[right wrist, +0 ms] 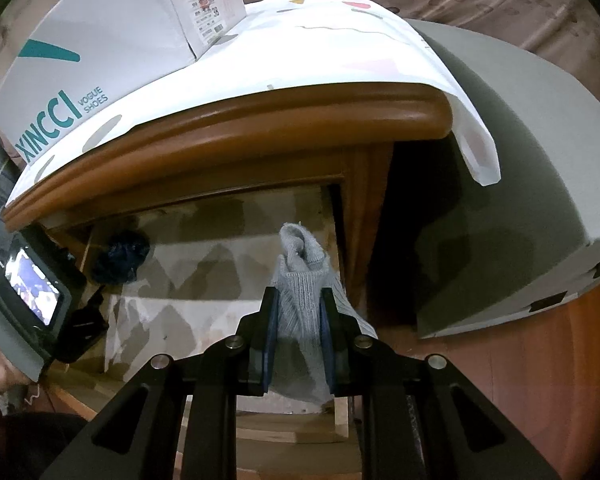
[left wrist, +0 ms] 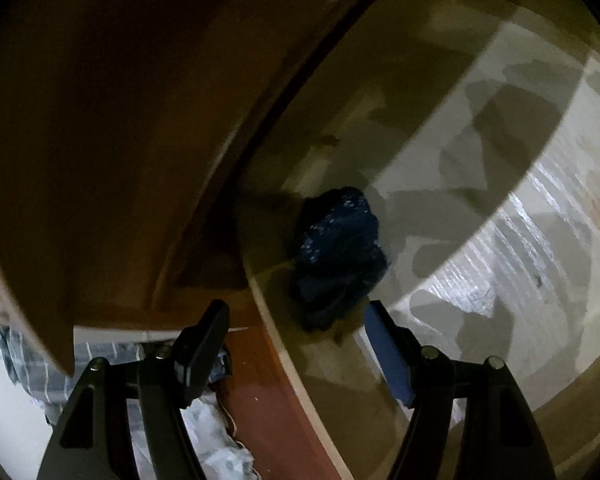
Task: Take underwear out of drawer
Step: 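Grasp the dark navy sparkly sock with the left gripper while the right gripper holds the grey sock, then lift the navy sock with the left gripper and carry it to the white box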
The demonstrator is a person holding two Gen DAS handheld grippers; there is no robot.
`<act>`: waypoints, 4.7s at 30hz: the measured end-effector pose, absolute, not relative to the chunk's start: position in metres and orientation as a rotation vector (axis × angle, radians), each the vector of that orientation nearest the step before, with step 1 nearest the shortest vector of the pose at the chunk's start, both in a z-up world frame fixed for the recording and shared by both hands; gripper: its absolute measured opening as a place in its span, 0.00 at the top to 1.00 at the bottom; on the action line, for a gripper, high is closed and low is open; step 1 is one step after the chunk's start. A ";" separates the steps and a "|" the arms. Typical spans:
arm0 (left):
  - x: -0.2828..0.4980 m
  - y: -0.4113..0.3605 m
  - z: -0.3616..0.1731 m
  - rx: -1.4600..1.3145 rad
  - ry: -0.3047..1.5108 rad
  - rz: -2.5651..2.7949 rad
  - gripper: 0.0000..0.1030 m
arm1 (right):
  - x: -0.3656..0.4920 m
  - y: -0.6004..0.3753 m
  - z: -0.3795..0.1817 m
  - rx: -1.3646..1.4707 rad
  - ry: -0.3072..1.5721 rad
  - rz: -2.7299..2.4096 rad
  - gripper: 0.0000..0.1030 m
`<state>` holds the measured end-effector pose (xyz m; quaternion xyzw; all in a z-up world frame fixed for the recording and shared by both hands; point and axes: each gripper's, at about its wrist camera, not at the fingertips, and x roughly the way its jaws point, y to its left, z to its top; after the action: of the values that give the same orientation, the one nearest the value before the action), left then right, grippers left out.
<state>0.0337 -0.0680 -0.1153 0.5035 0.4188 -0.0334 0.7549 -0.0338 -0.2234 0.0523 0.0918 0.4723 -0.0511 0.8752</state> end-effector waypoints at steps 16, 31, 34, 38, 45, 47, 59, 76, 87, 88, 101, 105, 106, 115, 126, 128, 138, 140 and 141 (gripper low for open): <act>0.040 -0.085 -0.146 1.268 0.840 -0.183 0.58 | -0.035 -0.227 0.053 0.213 0.981 -0.101 0.83; 0.068 -0.079 -0.160 1.225 0.837 -0.237 0.58 | -0.034 -0.230 0.053 0.220 0.985 -0.115 0.83; 0.070 -0.078 -0.164 1.233 0.825 -0.242 0.58 | -0.033 -0.230 0.052 0.218 0.990 -0.112 0.83; 0.069 -0.080 -0.166 1.260 0.795 -0.249 0.58 | -0.032 -0.230 0.050 0.213 0.996 -0.109 0.83; 0.053 -0.087 -0.161 1.264 0.774 -0.252 0.60 | -0.030 -0.228 0.050 0.202 1.003 -0.101 0.83; 0.053 -0.080 -0.160 1.257 0.777 -0.258 0.62 | -0.030 -0.229 0.049 0.201 1.005 -0.099 0.83; 0.061 -0.074 -0.156 1.244 0.833 -0.311 0.87 | -0.029 -0.229 0.050 0.202 1.011 -0.088 0.83; 0.048 -0.045 -0.110 0.876 1.184 -0.642 0.89 | -0.030 -0.229 0.052 0.209 1.012 -0.059 0.82; 0.066 -0.033 -0.113 0.778 1.258 -0.703 0.71 | -0.027 -0.228 0.051 0.203 1.021 -0.035 0.82; 0.070 -0.034 -0.119 0.787 1.257 -0.711 0.65 | -0.027 -0.228 0.051 0.207 1.022 -0.033 0.82; 0.081 -0.028 -0.118 0.819 1.216 -0.656 0.87 | -0.026 -0.228 0.050 0.207 1.025 -0.024 0.81; 0.080 -0.016 -0.106 0.789 1.231 -0.665 0.92 | -0.027 -0.228 0.051 0.201 1.021 -0.021 0.81; 0.079 -0.015 -0.106 0.776 1.240 -0.670 0.92 | -0.027 -0.228 0.050 0.198 1.021 -0.024 0.81; 0.056 0.022 -0.072 0.742 1.244 -0.700 0.93 | -0.027 -0.222 0.049 0.167 1.018 -0.031 0.82; 0.002 0.036 -0.034 0.625 1.172 -0.672 0.93 | -0.019 -0.217 0.040 0.136 1.039 -0.021 0.82; -0.002 0.005 -0.037 0.599 1.146 -0.667 0.93 | -0.019 -0.217 0.039 0.132 1.042 -0.019 0.82; -0.013 -0.006 0.015 0.484 0.959 -0.518 0.93 | -0.021 -0.214 0.039 0.107 1.029 -0.034 0.82; -0.017 -0.005 0.023 0.455 0.949 -0.486 0.93 | -0.022 -0.216 0.040 0.116 1.024 -0.043 0.82; -0.019 -0.005 0.027 0.441 0.931 -0.458 0.93 | -0.022 -0.216 0.040 0.121 1.022 -0.047 0.82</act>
<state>-0.0194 -0.0046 0.0271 0.2091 0.4413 -0.2171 0.8452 -0.0215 -0.2163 0.0398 0.0576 0.4887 -0.0225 0.8702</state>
